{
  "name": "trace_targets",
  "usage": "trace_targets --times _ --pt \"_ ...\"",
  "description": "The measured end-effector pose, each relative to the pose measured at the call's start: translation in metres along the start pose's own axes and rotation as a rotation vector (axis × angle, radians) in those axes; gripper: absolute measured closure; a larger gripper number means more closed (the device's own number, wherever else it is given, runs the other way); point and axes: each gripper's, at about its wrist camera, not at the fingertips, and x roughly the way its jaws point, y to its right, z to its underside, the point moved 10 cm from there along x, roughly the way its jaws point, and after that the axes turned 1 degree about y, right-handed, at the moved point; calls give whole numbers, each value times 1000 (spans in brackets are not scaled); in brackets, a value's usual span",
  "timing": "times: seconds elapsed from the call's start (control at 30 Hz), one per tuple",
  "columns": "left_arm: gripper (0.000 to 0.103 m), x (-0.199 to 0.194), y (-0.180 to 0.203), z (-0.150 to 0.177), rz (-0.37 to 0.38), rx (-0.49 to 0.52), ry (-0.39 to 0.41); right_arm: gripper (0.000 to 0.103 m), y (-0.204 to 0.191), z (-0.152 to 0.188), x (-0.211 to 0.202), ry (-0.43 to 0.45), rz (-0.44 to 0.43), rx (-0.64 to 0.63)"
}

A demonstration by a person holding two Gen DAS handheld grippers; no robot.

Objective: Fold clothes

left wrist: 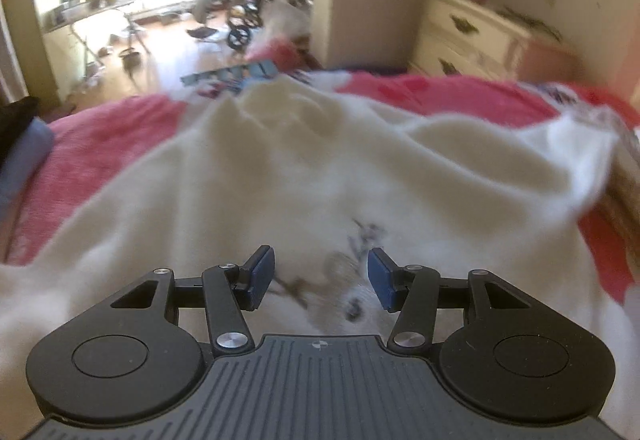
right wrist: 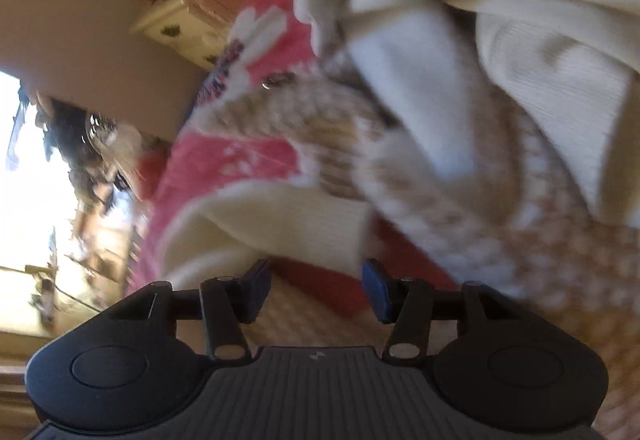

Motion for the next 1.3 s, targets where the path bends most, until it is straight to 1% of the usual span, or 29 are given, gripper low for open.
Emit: trace_targets --times 0.07,0.13,0.2,0.23,0.27,0.3,0.4,0.43,0.47,0.53,0.57,0.7,0.77,0.83,0.97,1.03,1.13,1.2,1.27,1.3 --pt "51 5 3 7 -8 14 -29 50 1 6 4 2 32 -90" --pt "51 8 5 12 -16 24 -49 50 -8 9 12 35 94 -273" --pt "51 8 5 13 -24 29 -50 50 -20 12 20 81 163 -465" --pt "51 8 5 14 -28 31 -50 50 -25 11 24 111 189 -537" --pt "51 8 5 14 -32 35 -50 50 -29 10 27 143 212 -596" --pt "51 8 6 14 -34 39 -49 50 -31 7 27 158 216 -615" --pt "51 6 8 13 -38 48 -51 50 -34 -2 22 180 203 -618" --pt "51 6 9 13 -38 51 -53 57 -35 -5 21 188 199 -618" --pt "51 5 10 12 -36 54 -53 72 -36 -9 19 195 195 -619" --pt "51 2 12 10 -27 60 -48 85 -38 -15 16 210 186 -620" --pt "51 1 13 8 -22 65 -43 86 -39 -18 15 217 182 -621" --pt "51 5 16 4 -15 86 -37 88 -64 -41 -37 318 81 -578" --pt "51 10 17 -3 -17 87 -36 88 -76 -60 -64 358 32 -540" --pt "51 19 26 -19 -8 100 -19 88 -87 -82 -84 390 5 -521" --pt "51 39 48 -53 19 135 15 88 -116 -127 -113 453 -28 -528" --pt "51 52 64 -68 42 159 23 88 -131 -137 -121 459 -26 -568" --pt "51 76 78 -76 33 164 -3 89 -151 -146 -128 458 -2 -643" --pt "51 91 81 -78 17 140 -10 89 -155 -147 -130 451 20 -668" --pt "51 106 79 -78 2 91 -27 89 -149 -146 -128 445 41 -663" --pt "49 114 78 -77 -6 63 -37 89 -146 -145 -127 442 51 -660"
